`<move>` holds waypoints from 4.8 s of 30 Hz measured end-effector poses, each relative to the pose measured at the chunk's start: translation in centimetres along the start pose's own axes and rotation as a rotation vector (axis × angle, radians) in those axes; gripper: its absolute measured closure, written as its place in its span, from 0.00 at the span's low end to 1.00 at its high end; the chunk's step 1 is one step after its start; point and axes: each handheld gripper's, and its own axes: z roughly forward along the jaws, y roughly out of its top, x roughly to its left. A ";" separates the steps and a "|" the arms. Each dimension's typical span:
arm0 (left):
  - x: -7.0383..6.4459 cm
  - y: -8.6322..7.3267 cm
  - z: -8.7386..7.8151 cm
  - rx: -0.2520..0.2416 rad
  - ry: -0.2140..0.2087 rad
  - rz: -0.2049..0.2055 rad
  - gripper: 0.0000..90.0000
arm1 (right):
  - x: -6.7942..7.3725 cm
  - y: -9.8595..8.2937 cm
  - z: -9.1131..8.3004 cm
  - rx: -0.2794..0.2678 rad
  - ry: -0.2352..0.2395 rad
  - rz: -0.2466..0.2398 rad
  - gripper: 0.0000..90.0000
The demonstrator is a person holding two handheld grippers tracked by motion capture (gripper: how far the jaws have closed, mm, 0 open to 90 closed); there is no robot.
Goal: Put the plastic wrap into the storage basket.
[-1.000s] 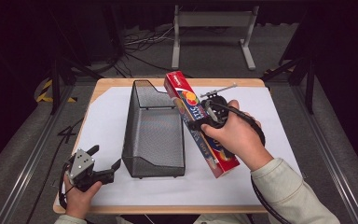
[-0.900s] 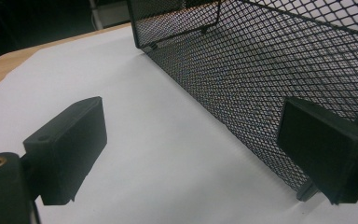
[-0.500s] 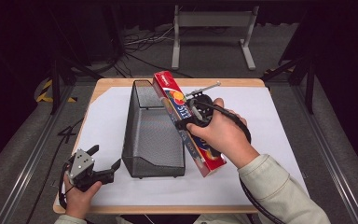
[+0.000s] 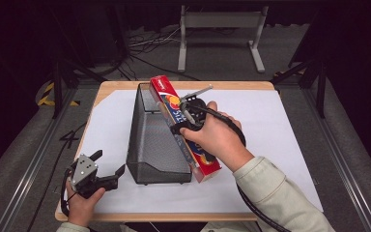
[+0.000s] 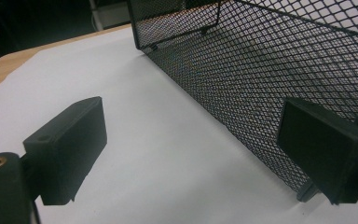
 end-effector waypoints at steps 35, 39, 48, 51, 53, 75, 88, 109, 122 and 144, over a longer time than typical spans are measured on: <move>0.1 0.0 0.0 -0.006 -0.005 -0.002 0.10 | 2.9 0.2 5.8 0.118 -0.075 -0.007 0.44; 0.2 0.0 -0.1 -0.005 -0.003 -0.003 0.10 | 3.1 0.2 6.5 0.154 -0.077 0.009 0.43; 0.2 0.0 -0.1 -0.003 -0.006 -0.003 0.10 | 3.1 0.4 7.2 0.216 -0.081 0.031 0.43; 0.1 0.0 0.0 -0.002 -0.008 -0.004 0.10 | 3.0 0.5 7.4 0.231 -0.075 0.035 0.43; 0.1 0.1 0.0 -0.003 -0.007 -0.003 0.10 | 2.9 0.6 7.5 0.241 -0.068 0.028 0.43; 0.2 0.1 0.0 -0.006 -0.009 -0.004 0.10 | 1.8 1.3 9.0 0.293 -0.039 0.004 0.41; 0.1 0.1 0.0 -0.002 -0.012 -0.001 0.10 | 1.8 1.2 8.8 0.258 -0.042 -0.028 0.33; 0.2 0.1 0.0 -0.002 -0.009 -0.001 0.10 | 1.1 0.8 8.4 0.204 -0.044 -0.041 0.24; 0.2 0.0 -0.1 -0.002 -0.006 -0.007 0.10 | 0.9 1.3 6.2 0.054 -0.020 -0.074 0.22; 0.2 0.0 0.1 0.006 -0.004 -0.002 0.10 | -3.2 -0.1 -1.3 -0.358 0.130 -0.173 0.21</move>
